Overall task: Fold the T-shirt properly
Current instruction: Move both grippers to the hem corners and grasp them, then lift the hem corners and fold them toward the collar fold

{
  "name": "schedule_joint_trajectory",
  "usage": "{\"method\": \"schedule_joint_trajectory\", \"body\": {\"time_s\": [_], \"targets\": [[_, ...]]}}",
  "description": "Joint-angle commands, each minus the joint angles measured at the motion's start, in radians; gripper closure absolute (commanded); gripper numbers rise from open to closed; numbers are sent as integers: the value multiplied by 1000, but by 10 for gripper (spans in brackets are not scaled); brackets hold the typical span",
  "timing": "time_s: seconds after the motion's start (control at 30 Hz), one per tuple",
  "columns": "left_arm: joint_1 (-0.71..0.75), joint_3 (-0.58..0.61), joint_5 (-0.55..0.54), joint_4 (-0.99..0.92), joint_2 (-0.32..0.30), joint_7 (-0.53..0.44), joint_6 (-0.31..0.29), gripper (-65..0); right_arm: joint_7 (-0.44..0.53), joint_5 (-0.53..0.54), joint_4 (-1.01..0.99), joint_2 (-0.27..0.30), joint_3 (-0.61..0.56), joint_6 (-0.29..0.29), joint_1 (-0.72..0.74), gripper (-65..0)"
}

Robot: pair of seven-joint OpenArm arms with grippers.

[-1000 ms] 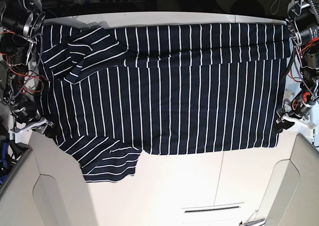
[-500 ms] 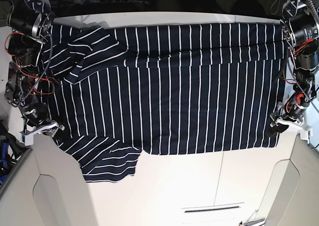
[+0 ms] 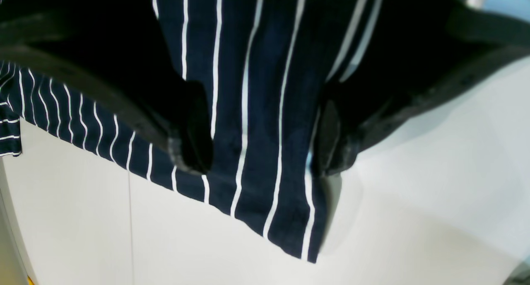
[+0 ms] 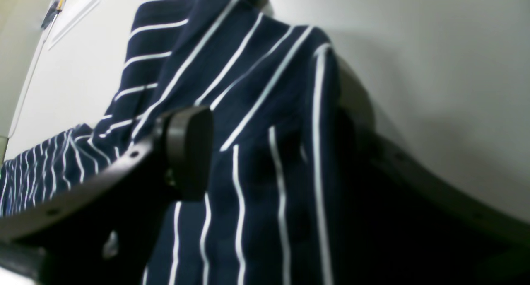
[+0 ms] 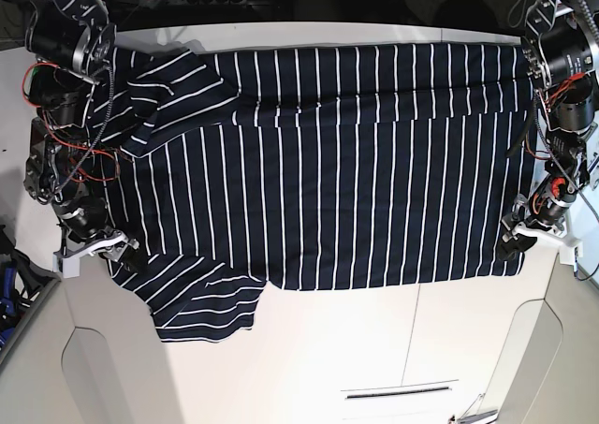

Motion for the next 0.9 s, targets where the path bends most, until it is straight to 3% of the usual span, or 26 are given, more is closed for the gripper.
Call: {"method": "schedule_joint_trajectory", "body": {"time_s": [0.0, 0.2, 0.53, 0.77, 0.87], "targets": [[-8, 2, 24, 1, -3, 54, 5, -421, -29, -6, 7, 3, -2, -5, 19, -414], [-8, 2, 24, 1, -3, 54, 5, -410, -29, -4, 7, 4, -2, -5, 30, -414], [-8, 2, 24, 1, -3, 69, 4, -267, -29, -8, 7, 4, -32, -31, 38, -407], [-8, 2, 25, 1, -3, 71, -8, -5, -29, -50, 8, 6, -152, -30, 40, -147], [-8, 2, 24, 2, -3, 80, -11, 0, -29, -60, 8, 6, -180, -30, 45, 0]]}}
